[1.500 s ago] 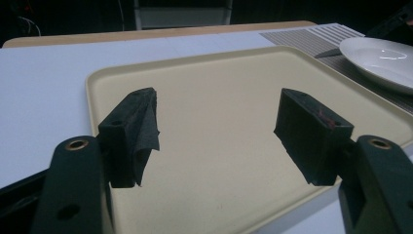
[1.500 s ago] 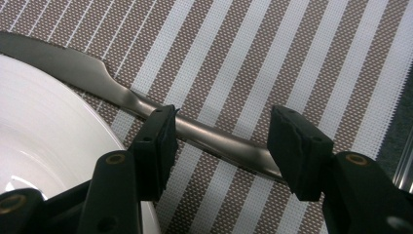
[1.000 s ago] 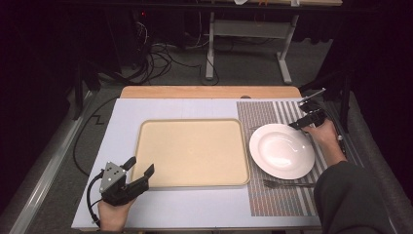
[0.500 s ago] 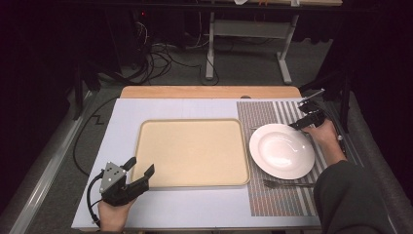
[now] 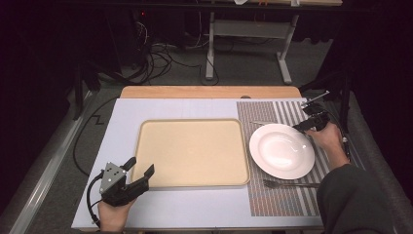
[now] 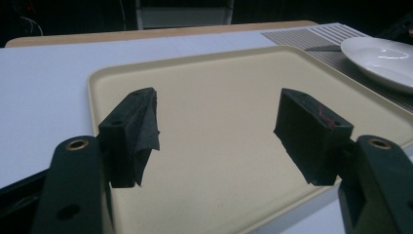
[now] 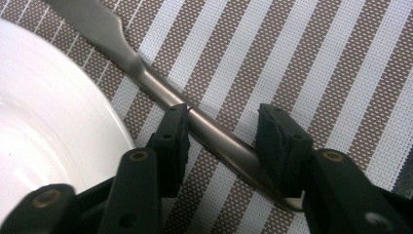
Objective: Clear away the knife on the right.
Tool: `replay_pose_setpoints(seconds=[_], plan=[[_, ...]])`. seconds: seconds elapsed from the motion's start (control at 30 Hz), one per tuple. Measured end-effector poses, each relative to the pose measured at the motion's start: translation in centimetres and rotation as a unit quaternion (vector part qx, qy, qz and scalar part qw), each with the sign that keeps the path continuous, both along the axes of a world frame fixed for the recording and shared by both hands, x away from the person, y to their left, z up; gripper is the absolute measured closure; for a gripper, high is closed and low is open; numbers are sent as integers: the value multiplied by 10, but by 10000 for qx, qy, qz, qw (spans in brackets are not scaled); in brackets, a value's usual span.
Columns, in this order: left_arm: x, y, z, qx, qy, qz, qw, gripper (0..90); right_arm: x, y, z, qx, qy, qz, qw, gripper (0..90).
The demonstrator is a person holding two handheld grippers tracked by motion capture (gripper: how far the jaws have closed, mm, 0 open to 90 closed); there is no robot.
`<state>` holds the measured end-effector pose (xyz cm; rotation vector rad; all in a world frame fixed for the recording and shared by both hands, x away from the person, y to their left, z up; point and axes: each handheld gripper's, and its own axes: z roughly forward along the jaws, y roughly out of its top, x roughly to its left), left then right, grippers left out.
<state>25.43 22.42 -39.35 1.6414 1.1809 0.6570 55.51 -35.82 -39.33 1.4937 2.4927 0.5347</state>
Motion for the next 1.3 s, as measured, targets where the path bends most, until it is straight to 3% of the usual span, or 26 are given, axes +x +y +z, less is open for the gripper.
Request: replay_pose_setpoints(seconds=[0.4,0.8,1.0,1.3], plan=[[0,-1,0,13,-10,-15,10000,329,-11,0,1,-140,-185,183,9996,729],[-1,-1,1,22,-44,-69,10000,329,-21,-6,3,-221,-75,128,9996,784],[-1,-2,1,41,-45,-100,9999,329,-16,-1,1,-331,27,28,9994,737],[0,-2,1,43,-26,-86,10000,330,-1,18,-2,-369,-203,-30,9991,735]])
